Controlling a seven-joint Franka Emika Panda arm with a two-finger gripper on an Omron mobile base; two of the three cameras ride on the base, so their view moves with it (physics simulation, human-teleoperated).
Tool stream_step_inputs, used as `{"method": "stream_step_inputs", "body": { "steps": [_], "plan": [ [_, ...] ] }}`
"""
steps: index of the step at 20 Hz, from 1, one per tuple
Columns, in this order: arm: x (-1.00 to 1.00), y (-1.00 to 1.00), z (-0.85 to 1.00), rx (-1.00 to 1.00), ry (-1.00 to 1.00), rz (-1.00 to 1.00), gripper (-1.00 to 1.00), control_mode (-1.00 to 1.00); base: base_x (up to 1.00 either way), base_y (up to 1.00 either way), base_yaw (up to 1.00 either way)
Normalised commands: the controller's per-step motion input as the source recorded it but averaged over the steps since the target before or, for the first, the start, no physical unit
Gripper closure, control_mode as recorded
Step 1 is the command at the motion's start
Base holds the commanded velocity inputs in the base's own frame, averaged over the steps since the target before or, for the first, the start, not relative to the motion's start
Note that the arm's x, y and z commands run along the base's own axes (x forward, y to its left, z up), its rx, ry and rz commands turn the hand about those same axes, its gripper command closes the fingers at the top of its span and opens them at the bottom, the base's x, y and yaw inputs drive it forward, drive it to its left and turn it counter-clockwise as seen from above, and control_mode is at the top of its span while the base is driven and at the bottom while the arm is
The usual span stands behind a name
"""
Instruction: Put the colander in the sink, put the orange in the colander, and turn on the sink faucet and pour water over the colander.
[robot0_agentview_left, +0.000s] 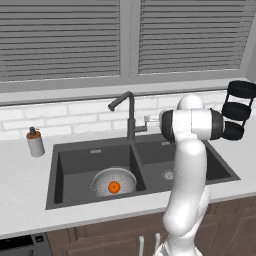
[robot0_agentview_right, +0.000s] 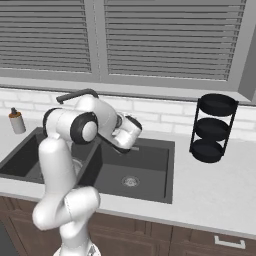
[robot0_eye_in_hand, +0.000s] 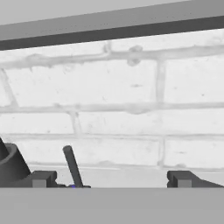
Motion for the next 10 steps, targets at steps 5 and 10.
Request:
{"method": "stream_step_inputs", "body": {
  "steps": [5, 10],
  "plan": [
    [0.05, 0.05, -0.13, 0.0, 0.0, -0.01, -1.0, -1.0, 0.0, 0.0, 0.0],
    [0.0, 0.09, -0.23, 0.0, 0.0, -0.01, -1.0, -1.0, 0.0, 0.0, 0.0]
  ]
}}
